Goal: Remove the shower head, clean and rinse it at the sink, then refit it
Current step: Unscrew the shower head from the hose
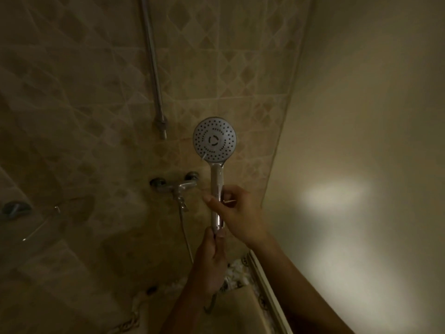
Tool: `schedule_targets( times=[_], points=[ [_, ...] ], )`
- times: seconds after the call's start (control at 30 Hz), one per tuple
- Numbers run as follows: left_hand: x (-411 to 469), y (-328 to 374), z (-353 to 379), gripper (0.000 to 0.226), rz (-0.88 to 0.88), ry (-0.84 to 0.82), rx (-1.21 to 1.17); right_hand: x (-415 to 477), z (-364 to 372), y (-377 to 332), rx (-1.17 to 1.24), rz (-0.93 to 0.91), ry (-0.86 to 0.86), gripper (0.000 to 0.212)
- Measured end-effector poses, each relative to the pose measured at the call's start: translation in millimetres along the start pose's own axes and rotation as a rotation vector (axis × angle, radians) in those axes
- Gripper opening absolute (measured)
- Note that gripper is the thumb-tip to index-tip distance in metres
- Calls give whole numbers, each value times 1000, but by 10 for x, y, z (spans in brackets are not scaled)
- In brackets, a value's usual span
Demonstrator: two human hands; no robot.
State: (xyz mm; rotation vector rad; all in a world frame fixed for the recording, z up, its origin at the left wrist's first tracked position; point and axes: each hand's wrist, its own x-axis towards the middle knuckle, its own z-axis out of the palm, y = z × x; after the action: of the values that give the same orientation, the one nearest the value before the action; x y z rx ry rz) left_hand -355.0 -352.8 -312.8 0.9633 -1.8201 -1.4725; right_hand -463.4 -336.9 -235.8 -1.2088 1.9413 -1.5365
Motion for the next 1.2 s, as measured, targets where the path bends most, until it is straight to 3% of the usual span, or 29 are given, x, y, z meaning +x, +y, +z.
schedule_targets(
  times=[0.1,0.2,0.37,0.47,0.5,0.57,0.6,0.67,0.7,0.77,0.83,0.97,1.1,1.2],
  points=[
    [-23,-5,233,27,33,81,150,-3,-93,77,65,111,28,48],
    [-65,2,440,18,122,125,216,22,-137,64,379,347,47,40],
    [-121,3,600,40,73,13,121,29,-298,104,486,426,10,33],
    [-208,-63,683,51,40,50,57,7,-365,133,541,489,-35,35],
    [-252,-52,690,55,46,63,30,11,-388,153,589,515,-58,37],
    [-314,-11,690,36,-1,27,-65,27,-451,213,706,590,-159,43],
    [-339,54,683,23,-31,-37,-121,49,-477,268,803,616,-255,46],
    [-344,119,678,26,-30,-119,-183,70,-554,322,1008,581,-454,49],
    [-339,103,703,32,-16,-112,-188,72,-608,319,1010,526,-501,49],
    [-300,81,755,35,-22,-44,-178,79,-709,311,709,387,-465,44],
    [-246,55,808,39,-26,-8,-134,76,-780,295,417,254,-279,44],
    [-146,39,873,29,19,-43,-86,130,-862,438,260,192,-20,43],
    [-71,31,977,34,9,-81,-111,169,-979,517,375,202,-59,17],
    [-33,-13,1019,26,45,-152,-162,131,-990,576,513,228,-113,25]
  ],
)
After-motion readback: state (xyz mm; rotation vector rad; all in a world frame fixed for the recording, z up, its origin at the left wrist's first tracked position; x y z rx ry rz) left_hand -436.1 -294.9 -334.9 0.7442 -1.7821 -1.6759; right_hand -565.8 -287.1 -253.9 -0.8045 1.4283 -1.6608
